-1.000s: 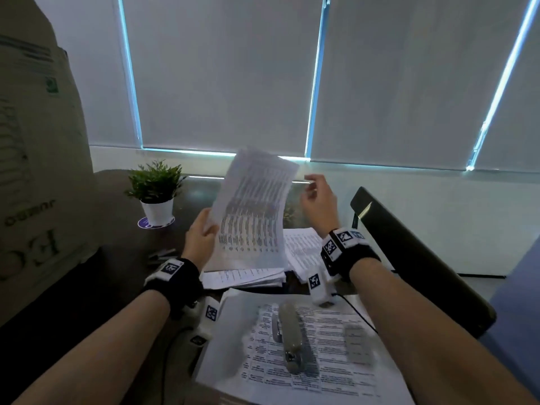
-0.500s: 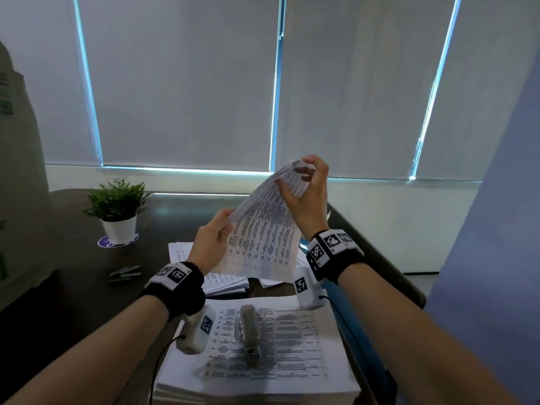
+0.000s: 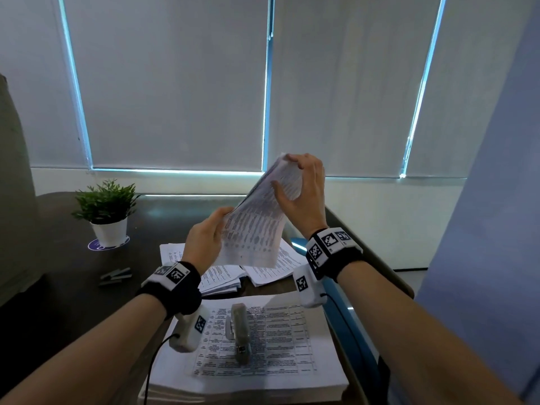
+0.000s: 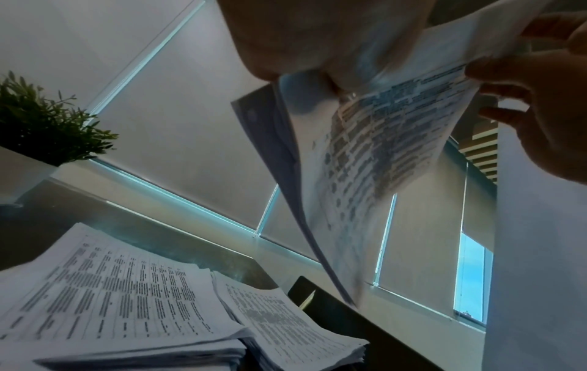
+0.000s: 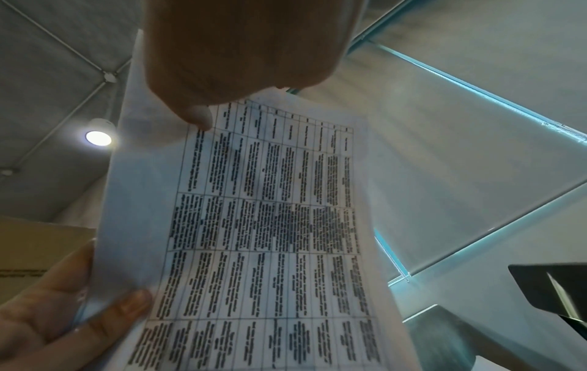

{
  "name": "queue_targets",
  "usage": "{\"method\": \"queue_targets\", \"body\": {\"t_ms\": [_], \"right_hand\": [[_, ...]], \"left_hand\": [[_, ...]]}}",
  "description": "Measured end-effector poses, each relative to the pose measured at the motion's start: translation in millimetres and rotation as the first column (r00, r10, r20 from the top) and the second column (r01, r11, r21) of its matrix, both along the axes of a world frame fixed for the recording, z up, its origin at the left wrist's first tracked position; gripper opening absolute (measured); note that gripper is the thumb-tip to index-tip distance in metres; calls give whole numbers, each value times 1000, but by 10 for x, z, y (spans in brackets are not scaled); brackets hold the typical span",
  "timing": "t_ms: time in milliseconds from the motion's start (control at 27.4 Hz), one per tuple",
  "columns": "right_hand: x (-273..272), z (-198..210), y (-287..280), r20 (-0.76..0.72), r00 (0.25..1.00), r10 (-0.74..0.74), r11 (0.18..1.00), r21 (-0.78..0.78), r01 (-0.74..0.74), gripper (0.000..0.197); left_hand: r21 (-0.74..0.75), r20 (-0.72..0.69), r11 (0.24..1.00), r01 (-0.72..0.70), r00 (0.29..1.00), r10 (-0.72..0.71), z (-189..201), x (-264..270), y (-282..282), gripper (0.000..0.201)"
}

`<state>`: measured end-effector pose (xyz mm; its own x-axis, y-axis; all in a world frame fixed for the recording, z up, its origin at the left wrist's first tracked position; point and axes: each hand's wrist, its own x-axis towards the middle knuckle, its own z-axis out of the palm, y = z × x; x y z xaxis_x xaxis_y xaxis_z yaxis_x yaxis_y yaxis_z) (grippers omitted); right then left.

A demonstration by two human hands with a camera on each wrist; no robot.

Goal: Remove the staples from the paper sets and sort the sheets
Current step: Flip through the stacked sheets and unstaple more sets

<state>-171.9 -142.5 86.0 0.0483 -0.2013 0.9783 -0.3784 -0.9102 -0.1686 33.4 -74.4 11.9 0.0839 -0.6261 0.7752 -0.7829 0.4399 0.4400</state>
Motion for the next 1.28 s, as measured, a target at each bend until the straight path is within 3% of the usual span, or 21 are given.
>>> {"method": "queue_targets", "body": {"t_ms": [219,475,621,731,804,877,1024,1133,1206,1280], "right_hand": [[-79,-46,16,-72,996,-52,992,-115,43,60],[-64,-81,42,-89,996,0,997,-75,-6,59],[-35,-117,36,-107,994,-21,1000,-1,21,43],[-120,48,-10,-196,980,-39,961,262,91,34],[-244,205,-94,-365,931,-20,831,511,218,31],[-386,260,-250,-409,907,96,680,693,240,27],[-539,93,-455,-105,960,260,474,880,-32,19],[-511,-163,-524,74,940,332,231,960,-157,25],[-422,-367,-559,127,909,396,71,983,-169,23],[-281,-578,-498,55,874,482,-36,998,-43,28]], "left_hand": [[-255,149,965,-66,983,106,5,93,25,47],[-286,177,954,-90,974,144,8,155,20,51],[-146,87,988,-45,995,58,-4,144,-8,39],[127,-211,983,132,972,-103,-9,101,9,27],[202,-462,940,274,873,-155,-31,114,51,21],[253,-582,896,365,797,-161,-60,164,80,22],[293,-700,847,444,703,-126,-166,328,23,25],[280,-790,816,506,604,-104,-252,406,-51,26],[258,-830,825,503,552,-76,-290,413,-129,30],[262,-866,845,466,499,-7,-391,443,-260,34]]}}
